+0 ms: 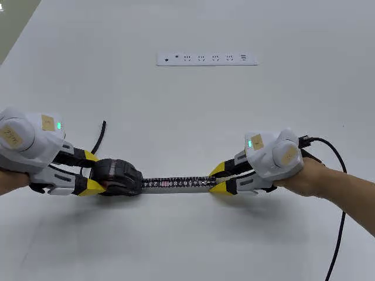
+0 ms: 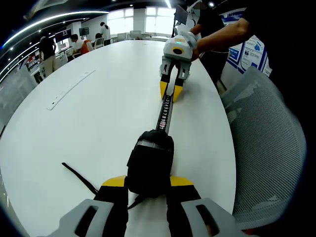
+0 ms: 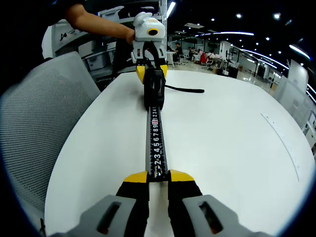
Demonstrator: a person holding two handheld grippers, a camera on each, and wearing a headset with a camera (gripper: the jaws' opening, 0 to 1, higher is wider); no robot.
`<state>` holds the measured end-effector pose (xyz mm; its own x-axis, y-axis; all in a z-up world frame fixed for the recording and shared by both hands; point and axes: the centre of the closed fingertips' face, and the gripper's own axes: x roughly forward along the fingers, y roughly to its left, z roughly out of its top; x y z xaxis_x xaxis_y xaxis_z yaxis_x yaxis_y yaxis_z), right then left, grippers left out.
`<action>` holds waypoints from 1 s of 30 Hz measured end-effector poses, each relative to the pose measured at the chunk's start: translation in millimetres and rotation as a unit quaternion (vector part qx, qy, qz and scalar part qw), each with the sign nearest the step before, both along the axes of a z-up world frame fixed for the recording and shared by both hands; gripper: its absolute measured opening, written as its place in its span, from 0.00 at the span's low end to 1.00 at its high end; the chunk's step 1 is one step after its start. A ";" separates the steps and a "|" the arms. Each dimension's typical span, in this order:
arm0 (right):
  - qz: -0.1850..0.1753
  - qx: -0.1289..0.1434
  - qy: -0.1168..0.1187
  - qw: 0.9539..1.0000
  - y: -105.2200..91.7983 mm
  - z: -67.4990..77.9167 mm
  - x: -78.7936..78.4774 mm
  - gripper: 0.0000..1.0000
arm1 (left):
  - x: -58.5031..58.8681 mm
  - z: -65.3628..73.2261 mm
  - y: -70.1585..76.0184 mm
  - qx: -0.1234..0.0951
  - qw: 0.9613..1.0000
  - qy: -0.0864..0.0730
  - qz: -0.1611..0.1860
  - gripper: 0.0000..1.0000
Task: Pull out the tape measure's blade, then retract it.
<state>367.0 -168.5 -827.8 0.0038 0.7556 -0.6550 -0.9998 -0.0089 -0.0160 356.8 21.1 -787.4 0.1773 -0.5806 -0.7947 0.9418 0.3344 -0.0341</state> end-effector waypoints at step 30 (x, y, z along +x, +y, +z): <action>-0.004 -0.013 0.001 1.000 -23.2 3.4 1.0 0.11 | 0.1 0.5 1.7 0.001 1.000 0.002 -0.001 0.26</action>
<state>367.9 -191.7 -824.4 0.0081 0.7378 -0.6750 -0.9999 -0.0010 -0.0131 356.9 22.9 -786.9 0.1724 -0.5791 -0.7968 0.9424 0.3325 -0.0377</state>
